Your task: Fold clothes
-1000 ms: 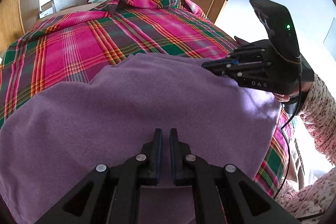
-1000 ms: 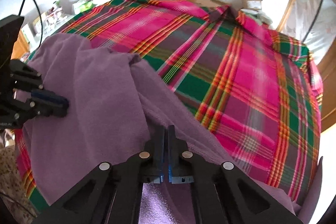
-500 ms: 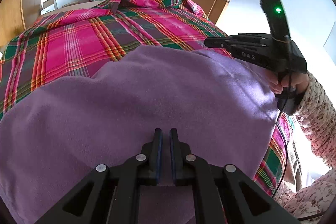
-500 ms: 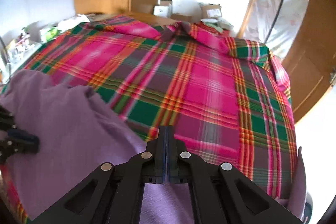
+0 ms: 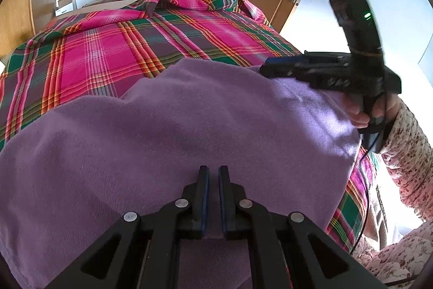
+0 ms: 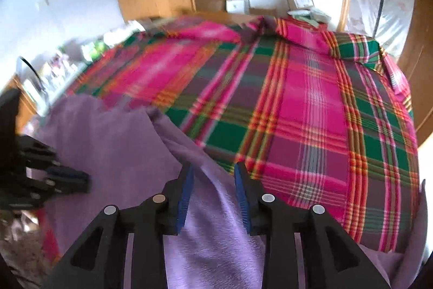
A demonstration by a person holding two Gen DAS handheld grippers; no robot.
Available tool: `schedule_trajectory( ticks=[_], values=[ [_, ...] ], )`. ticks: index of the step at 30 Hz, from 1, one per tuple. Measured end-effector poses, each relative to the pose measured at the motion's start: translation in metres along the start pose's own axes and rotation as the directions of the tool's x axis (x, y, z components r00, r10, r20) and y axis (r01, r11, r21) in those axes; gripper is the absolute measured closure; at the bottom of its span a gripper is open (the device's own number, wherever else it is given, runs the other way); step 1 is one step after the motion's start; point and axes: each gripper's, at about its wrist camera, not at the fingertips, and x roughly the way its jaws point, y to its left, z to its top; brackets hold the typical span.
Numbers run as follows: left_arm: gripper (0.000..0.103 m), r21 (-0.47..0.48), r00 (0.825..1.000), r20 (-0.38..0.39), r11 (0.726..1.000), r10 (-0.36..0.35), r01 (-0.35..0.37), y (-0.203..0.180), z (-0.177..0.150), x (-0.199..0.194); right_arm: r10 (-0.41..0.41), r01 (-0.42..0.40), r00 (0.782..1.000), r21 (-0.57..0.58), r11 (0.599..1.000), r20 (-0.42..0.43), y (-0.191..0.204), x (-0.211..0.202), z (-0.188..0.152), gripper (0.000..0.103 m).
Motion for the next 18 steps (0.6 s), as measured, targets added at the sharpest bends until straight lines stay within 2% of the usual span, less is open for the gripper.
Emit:
schedule_trajectory(
  ticks=[1,3,6,7,10,14,16,18],
  values=[
    [0.097,-0.001,1.000,0.002,1.000,0.002,-0.002,0.001,-0.001,-0.001,-0.027,0.028,0.999,0.005,1.000,-0.022,0.000,0.005,-0.002,0.076],
    [0.097,-0.007,1.000,0.008,1.000,0.006,-0.006,0.003,-0.003,-0.006,-0.059,0.059,0.998,0.012,0.998,-0.008,-0.001,0.006,-0.005,0.090],
    [0.097,-0.018,1.000,0.017,1.000,0.020,-0.020,0.006,-0.009,-0.015,-0.106,0.105,0.994,0.053,0.993,0.021,-0.003,-0.001,-0.006,0.090],
    [0.097,-0.022,0.999,0.021,0.999,0.027,-0.026,0.007,-0.012,-0.019,-0.137,0.135,0.990,0.065,0.989,0.033,-0.004,-0.004,-0.007,0.086],
    [0.096,-0.041,0.998,0.034,0.998,0.051,-0.049,0.017,-0.023,-0.033,-0.197,0.190,0.978,0.101,0.977,0.065,-0.002,-0.017,-0.010,0.085],
    [0.096,-0.099,0.993,0.050,0.990,0.103,-0.098,0.039,-0.044,-0.053,-0.118,0.109,0.985,0.072,0.991,0.128,0.023,-0.042,-0.020,0.085],
    [0.089,-0.126,0.990,0.055,0.984,0.130,-0.122,0.048,-0.055,-0.064,-0.067,0.062,0.988,0.038,0.997,0.137,0.040,-0.049,-0.028,0.082],
    [0.087,-0.159,0.985,0.056,0.975,0.164,-0.153,0.056,-0.066,-0.075,-0.018,0.016,0.991,0.021,1.000,0.136,0.058,-0.052,-0.037,0.082]
  ],
)
